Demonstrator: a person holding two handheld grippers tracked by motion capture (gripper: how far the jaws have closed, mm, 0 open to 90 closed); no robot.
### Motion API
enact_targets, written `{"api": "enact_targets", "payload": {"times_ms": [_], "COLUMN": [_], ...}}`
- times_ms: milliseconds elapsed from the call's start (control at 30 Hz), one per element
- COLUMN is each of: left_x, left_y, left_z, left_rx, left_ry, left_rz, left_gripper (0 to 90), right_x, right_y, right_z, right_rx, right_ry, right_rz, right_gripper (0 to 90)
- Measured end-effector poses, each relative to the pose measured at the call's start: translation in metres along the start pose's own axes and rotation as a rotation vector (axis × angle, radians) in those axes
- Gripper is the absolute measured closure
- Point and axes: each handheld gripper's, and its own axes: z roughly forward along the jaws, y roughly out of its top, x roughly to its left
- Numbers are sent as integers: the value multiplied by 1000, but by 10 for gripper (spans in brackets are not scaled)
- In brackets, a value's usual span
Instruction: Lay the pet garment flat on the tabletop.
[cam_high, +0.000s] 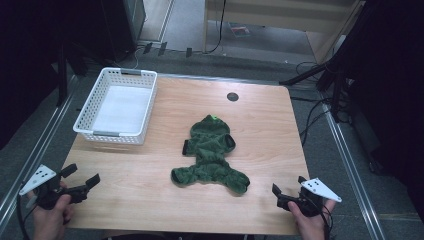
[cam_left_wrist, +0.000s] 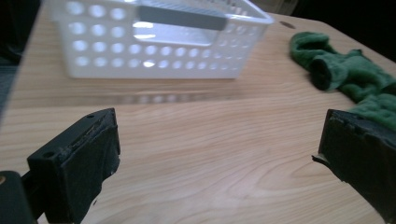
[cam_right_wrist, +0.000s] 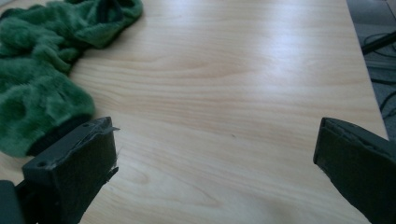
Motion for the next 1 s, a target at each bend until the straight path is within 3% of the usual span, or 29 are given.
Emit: {"api": "enact_targets", "payload": {"times_ms": [67,133,233,300,400,467,533,633,1000], "left_x": [8,17,24,22,19,16,14,14,16], "left_y": [-4,-7,-9,-9,-10,-10,-10,-11,-10], "left_z": [-5,-7,-11,-8,0,4,5,4,4], "left_rx": [8,20,12,18,67,92,102,103,100], "left_ry": [33,55,50,53,50,70,72,73,62], "left_rz": [17,-4,-30,-19,17,39,56,58,46], "left_gripper": [0,0,0,0,0,0,0,0,0], "right_x": [-4,-9,-15,-17,-14,-12,-13,-15,-16], "right_y": [-5,-10,-16,-18,-19,-18,-18,-18,-18], "right_z": [-2,-4,-7,-9,-7,-6,-6,-7,-5], "right_rx": [7,16,18,11,13,13,16,11,23], "right_ry": [-12,-21,-28,-15,-8,-11,-7,2,-2], "right_rz": [9,18,36,45,30,10,23,43,43], "right_gripper": [0,0,0,0,0,0,0,0,0]}}
